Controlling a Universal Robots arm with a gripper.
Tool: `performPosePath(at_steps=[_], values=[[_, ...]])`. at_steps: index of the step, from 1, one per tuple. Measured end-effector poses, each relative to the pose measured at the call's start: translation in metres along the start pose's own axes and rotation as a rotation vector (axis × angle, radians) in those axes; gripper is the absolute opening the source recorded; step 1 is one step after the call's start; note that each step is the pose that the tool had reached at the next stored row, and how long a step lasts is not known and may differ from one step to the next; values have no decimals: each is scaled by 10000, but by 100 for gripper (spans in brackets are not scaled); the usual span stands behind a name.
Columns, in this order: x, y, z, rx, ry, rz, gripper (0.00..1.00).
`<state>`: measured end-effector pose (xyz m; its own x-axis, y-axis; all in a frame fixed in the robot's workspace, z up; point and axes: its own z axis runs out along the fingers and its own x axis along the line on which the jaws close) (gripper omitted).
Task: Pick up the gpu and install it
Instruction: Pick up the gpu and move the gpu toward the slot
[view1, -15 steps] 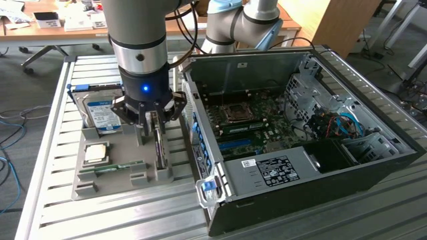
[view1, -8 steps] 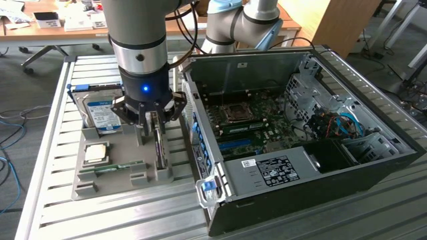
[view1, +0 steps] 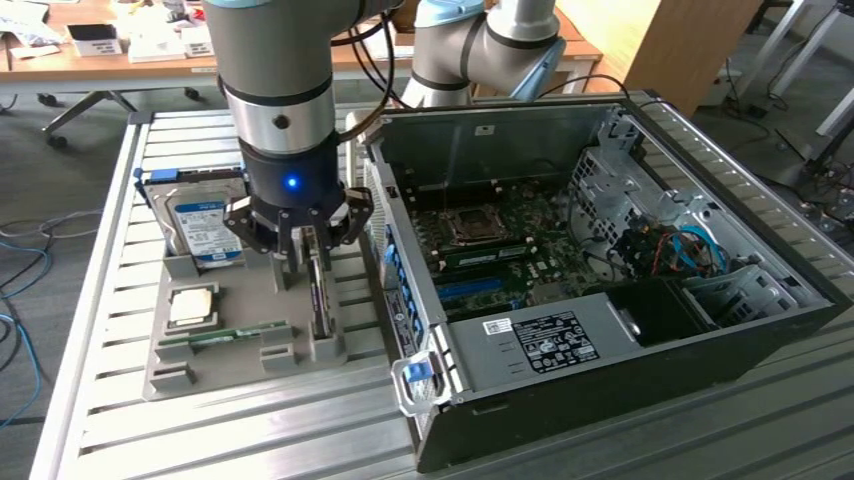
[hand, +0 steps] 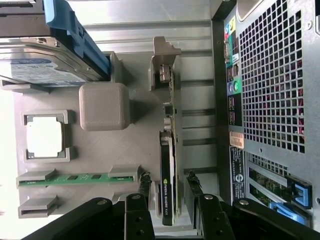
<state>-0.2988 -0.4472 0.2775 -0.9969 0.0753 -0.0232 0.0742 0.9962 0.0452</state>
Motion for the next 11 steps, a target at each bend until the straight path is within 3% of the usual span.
performPosePath(at_steps=[11], values=[[1,-2,71,0,0,1,42]])
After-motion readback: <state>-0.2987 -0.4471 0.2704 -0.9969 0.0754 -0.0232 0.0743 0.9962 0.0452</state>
